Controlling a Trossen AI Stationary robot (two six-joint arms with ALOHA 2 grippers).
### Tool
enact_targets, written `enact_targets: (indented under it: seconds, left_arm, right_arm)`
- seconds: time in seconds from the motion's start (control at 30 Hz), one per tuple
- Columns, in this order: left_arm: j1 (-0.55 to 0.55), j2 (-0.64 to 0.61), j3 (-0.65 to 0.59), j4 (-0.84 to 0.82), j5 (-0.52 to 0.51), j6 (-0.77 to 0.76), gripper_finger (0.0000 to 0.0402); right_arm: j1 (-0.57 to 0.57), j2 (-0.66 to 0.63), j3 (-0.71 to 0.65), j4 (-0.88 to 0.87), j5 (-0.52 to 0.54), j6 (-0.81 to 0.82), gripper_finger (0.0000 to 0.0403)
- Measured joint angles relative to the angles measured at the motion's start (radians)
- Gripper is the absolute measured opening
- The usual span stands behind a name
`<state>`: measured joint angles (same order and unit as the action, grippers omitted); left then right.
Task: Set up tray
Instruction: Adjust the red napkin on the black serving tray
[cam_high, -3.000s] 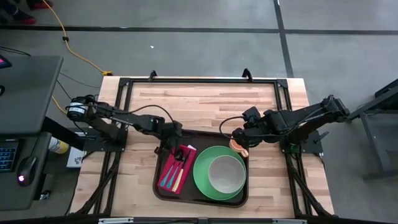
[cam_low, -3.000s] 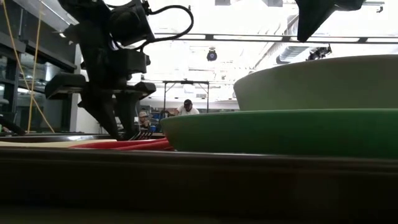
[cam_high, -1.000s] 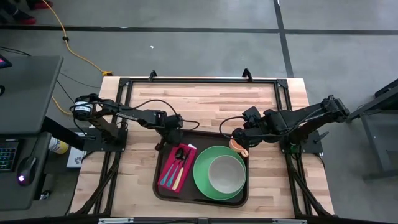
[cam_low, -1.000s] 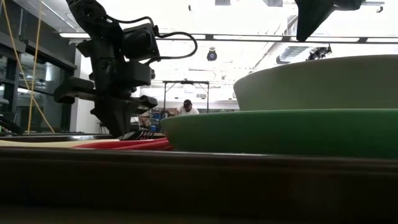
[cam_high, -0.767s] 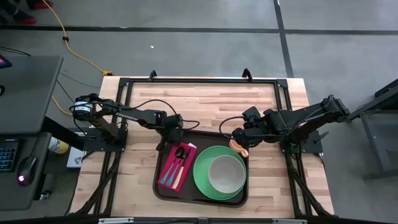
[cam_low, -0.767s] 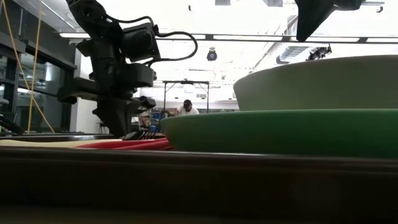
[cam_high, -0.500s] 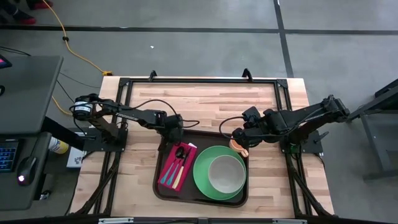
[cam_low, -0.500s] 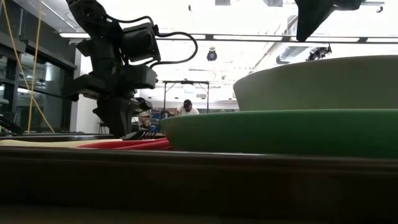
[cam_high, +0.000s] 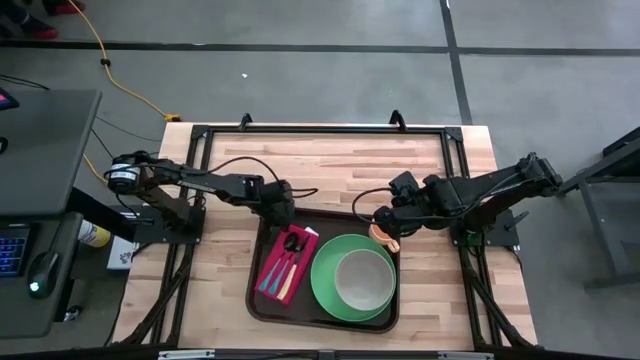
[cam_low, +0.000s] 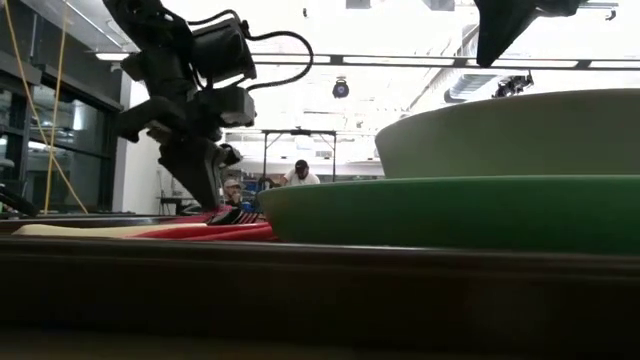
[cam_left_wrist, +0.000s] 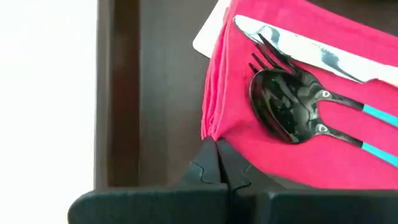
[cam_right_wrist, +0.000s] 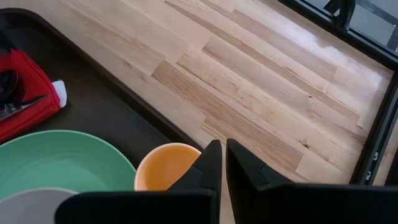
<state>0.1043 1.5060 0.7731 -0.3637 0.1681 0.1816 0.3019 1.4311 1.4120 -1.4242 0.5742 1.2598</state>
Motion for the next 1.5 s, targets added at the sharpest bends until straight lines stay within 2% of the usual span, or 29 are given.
enact_targets:
  seconds: [0.33,0.87,1.23,1.5]
  left_arm:
    - [-0.016,-0.012,0.0,-0.067,-0.078,-0.166,0.0008]
    - [-0.159,-0.012,0.0,-0.134,-0.222,-0.419,0.0008]
    - [-0.231,-0.012,0.0,-0.137,-0.261,-0.531,0.0008]
    - [-0.24,-0.011,0.0,-0.135,-0.261,-0.577,0.0008]
  right_arm:
    - [0.0,0.0,0.0,0.0,0.0,-0.004,0.0]
    - [0.0,0.0,0.0,0.0,0.02,-0.004,0.0]
    - [0.0,0.0,0.0,0.0,0.021,-0.004,0.0]
    - [0.0,0.0,0.0,0.0,0.02,-0.007,0.0]
